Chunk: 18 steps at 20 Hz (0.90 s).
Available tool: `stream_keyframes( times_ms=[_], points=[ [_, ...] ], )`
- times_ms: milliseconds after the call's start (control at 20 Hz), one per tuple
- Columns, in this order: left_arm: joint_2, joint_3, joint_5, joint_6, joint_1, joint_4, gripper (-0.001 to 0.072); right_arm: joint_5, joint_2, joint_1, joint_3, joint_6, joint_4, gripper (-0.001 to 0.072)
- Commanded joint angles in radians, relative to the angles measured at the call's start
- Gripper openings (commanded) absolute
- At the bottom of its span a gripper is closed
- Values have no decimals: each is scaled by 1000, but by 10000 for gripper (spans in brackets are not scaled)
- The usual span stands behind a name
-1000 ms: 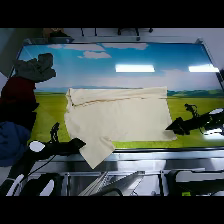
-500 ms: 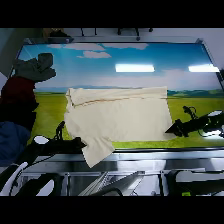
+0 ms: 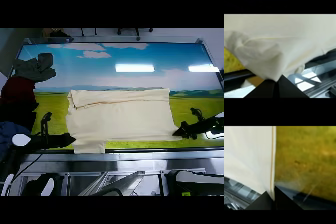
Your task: Fold the shirts.
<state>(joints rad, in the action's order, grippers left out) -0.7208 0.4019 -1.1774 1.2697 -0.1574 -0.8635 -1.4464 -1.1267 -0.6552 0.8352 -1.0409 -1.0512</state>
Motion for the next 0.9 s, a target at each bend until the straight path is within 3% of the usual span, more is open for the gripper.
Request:
stream_keyframes(
  times_ms=[0, 150, 350, 600, 850],
  points=[
    [152, 61, -92, 22, -90, -82, 10, 17, 44, -19, 2, -35, 24, 21],
    [141, 169, -49, 21, -37, -77, 10, 16, 71, 35, 29, -20, 174, 21],
    [-107, 391, 66, -11, 143, -81, 11, 129, 76, 169, 135, 21, 373, 21],
    [-565, 738, 62, -19, 233, -201, 11, 403, 28, 266, 204, 23, 386, 22],
    [-848, 965, 103, -15, 178, -215, 11, 506, -96, 266, 211, 80, 399, 21]
  ],
)
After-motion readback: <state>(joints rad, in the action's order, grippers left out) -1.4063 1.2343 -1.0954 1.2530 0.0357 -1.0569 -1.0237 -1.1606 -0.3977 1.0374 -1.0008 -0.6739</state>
